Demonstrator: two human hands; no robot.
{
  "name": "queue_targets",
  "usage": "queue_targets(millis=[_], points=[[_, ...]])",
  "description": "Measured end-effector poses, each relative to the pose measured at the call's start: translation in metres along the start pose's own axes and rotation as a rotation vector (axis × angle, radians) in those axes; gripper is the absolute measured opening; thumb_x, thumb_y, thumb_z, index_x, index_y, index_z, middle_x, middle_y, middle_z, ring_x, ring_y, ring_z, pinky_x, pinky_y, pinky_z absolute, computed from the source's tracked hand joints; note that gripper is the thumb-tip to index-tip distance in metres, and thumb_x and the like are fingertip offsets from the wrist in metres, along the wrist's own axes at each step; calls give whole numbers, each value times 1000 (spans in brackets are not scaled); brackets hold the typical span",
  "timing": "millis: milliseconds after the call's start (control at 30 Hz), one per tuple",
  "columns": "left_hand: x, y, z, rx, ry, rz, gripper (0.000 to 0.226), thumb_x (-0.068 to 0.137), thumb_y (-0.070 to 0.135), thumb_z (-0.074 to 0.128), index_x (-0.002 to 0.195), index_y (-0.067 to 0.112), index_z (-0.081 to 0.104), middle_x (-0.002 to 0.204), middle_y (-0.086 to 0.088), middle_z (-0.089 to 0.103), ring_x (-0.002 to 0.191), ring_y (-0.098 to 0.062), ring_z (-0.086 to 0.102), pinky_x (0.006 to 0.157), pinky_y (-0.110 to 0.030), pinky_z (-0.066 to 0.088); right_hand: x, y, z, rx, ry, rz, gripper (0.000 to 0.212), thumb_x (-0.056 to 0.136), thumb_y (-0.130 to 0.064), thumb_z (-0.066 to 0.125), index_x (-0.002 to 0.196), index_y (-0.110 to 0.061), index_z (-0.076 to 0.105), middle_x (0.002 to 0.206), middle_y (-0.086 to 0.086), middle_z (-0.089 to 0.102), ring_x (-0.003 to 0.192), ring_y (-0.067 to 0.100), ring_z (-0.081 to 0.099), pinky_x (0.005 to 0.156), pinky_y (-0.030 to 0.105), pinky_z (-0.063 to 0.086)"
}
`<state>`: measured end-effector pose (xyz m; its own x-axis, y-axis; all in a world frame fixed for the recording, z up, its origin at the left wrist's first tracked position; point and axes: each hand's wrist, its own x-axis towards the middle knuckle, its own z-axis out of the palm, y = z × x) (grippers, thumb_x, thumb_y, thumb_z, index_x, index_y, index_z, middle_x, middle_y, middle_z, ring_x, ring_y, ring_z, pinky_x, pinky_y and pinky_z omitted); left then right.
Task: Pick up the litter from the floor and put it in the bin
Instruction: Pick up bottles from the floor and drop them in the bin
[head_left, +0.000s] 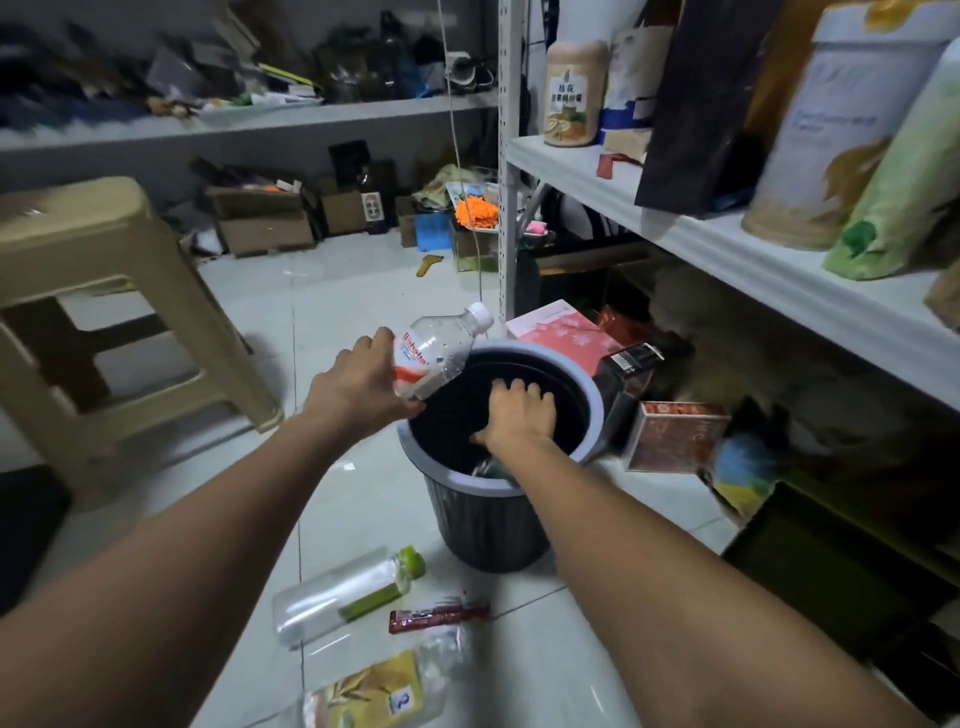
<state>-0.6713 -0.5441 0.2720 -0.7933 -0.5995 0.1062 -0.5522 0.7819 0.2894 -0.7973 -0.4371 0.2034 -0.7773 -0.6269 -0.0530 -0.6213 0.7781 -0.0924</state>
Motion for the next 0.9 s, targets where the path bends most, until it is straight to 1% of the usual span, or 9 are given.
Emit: queue_targets(millis=[67, 167, 267, 333, 467, 600, 667, 733, 900], points=[[2, 9, -1, 8, -11, 21, 68, 71, 38, 78, 122, 17, 39, 118, -8, 53, 103, -26, 52, 77, -42, 51, 2, 9, -7, -3, 43, -20, 59, 87, -45, 61, 135, -13, 46, 136, 12, 49, 126, 30, 44, 102, 40, 33], [7, 26, 1, 55, -28, 69, 71, 72, 39, 76, 127, 17, 37, 121, -8, 51, 105, -26, 51, 75, -36, 45, 4, 35, -25, 0, 110, 3, 48, 92, -38, 55, 132, -12, 50, 133, 13, 54, 123, 30, 48, 99, 37, 37], [16, 41, 13, 120, -65, 130, 82, 71, 42, 77, 135, 16, 34, 128, -10, 44, 113, -26, 45, 88, -35, 45, 5, 71, -45, -31, 198, 64, 44, 91, -31, 57, 130, -11, 50, 130, 12, 56, 121, 30, 50, 97, 35, 39], [22, 47, 27, 180, -75, 150, 86, 69, 45, 78, 137, 16, 34, 130, -10, 41, 117, -26, 40, 97, -35, 40, 5, 95, -56, -27, 232, 131, 44, 91, -26, 57, 131, -11, 49, 131, 12, 55, 122, 31, 48, 97, 36, 38], [32, 58, 50, 194, -96, 151, 100, 69, 40, 80, 146, 16, 21, 136, -10, 41, 125, -29, 36, 103, -37, 32, 3, 125, -71, -45, 243, 194, 42, 92, -25, 56, 130, -11, 47, 133, 14, 53, 124, 33, 46, 99, 39, 36], [45, 74, 68, 147, -46, 201, 89, 72, 30, 79, 144, 23, 26, 140, -9, 40, 128, -29, 35, 108, -36, 29, -3, 136, -78, -76, 237, 181, 43, 92, -30, 56, 129, -11, 48, 134, 14, 51, 125, 34, 44, 100, 40, 36], [47, 81, 76, 155, -63, 207, 93, 75, 26, 77, 148, 23, 21, 147, -12, 30, 136, -31, 26, 116, -40, 19, -6, 137, -80, -85, 236, 177, 44, 92, -30, 55, 130, -12, 47, 134, 14, 51, 125, 34, 44, 100, 39, 36], [45, 82, 83, 177, -95, 198, 88, 80, 25, 73, 149, 23, 19, 151, -11, 22, 142, -31, 17, 119, -44, 9, -10, 136, -81, -107, 232, 161, 44, 92, -30, 55, 131, -12, 47, 135, 14, 50, 125, 33, 44, 100, 39, 36], [29, 70, 83, 237, -147, 210, 71, 89, 42, 57, 148, 28, 21, 152, -3, 26, 140, -29, 24, 117, -49, 15, -22, 126, -86, -128, 219, 152, 41, 93, -30, 53, 130, -12, 47, 133, 13, 51, 122, 32, 45, 98, 38, 36]])
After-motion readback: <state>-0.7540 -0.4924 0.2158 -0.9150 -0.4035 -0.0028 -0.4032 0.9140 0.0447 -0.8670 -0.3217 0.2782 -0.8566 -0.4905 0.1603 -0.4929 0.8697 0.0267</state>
